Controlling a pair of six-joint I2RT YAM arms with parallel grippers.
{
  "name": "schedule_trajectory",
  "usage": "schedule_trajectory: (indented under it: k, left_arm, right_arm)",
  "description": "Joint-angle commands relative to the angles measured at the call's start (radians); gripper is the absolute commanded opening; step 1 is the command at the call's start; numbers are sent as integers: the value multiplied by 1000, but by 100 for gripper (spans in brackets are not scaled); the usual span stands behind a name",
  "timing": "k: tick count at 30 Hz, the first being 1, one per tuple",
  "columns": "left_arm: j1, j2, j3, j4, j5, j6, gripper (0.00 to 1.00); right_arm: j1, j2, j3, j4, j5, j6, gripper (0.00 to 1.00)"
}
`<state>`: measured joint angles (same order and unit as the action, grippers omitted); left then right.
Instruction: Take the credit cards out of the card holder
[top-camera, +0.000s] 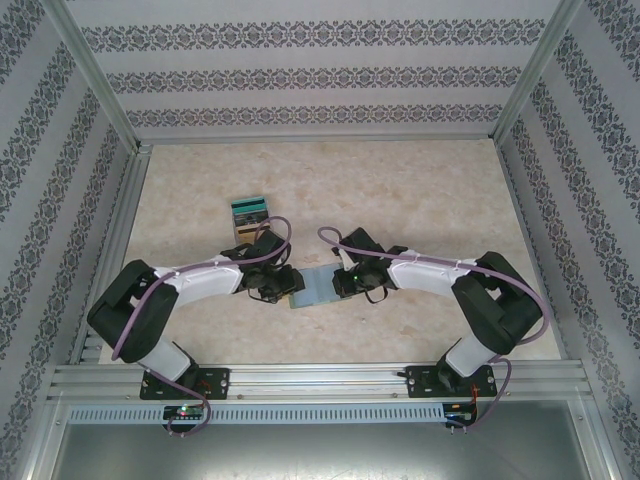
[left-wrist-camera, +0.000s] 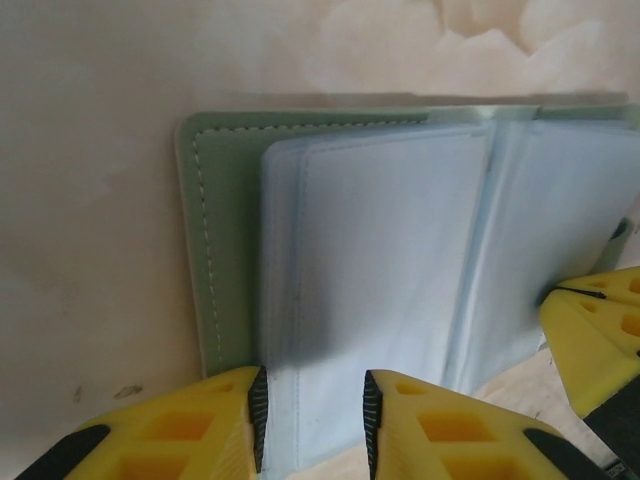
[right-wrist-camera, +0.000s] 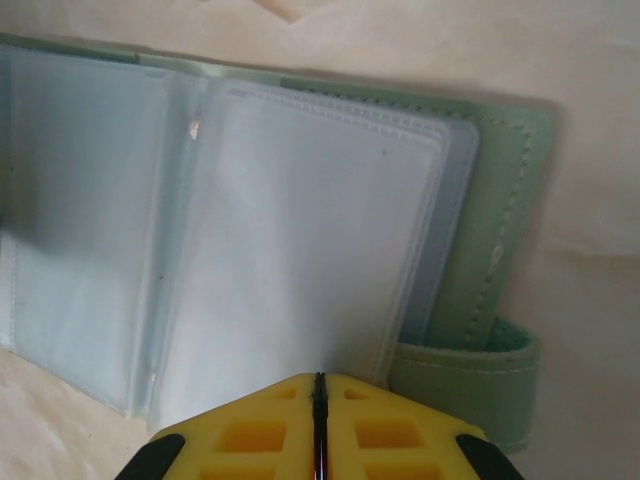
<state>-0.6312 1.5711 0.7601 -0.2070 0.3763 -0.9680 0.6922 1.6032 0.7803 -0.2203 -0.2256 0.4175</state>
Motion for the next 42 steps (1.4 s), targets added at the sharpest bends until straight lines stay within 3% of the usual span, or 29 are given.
schedule_trajectory:
  k: [1,13,27,29,32,34,35,38,40,42]
  left_arm:
    - [-19,35,40,49,31,26,33]
    - [-41,76,96,52,56,48,31]
    - [-1,-142,127,-144,-80,100,35]
    - [15,-189,128,-189,-121,111,42]
    - [36,-283,139,-293,-245,126,59]
    - [48,-361,149,-376,-381,134,88]
    - [52,-394,151,-408,-443,134,97]
    - [69,-499,142,-494,-673,123,99]
    - [77,-557,119,-530,-846,125,100]
    - [85,-602,81,-520,-975,166,99]
  right_arm:
    - [17,33,-9,12,10,22,12]
    - [30,46,-9,11,9,32,13]
    - [-36,-145,5,-53,64,23,30]
    - [-58,-196,2,-68,80,21,34]
    - [-97,-290,-11,-78,111,21,44]
    - [-129,-364,-24,-81,151,23,55]
    - [-143,-394,-30,-82,173,23,61]
    - [-201,-488,-52,-79,245,7,75]
    - [-247,-536,-69,-80,325,7,94]
    - [-293,-564,-86,-65,383,-9,98]
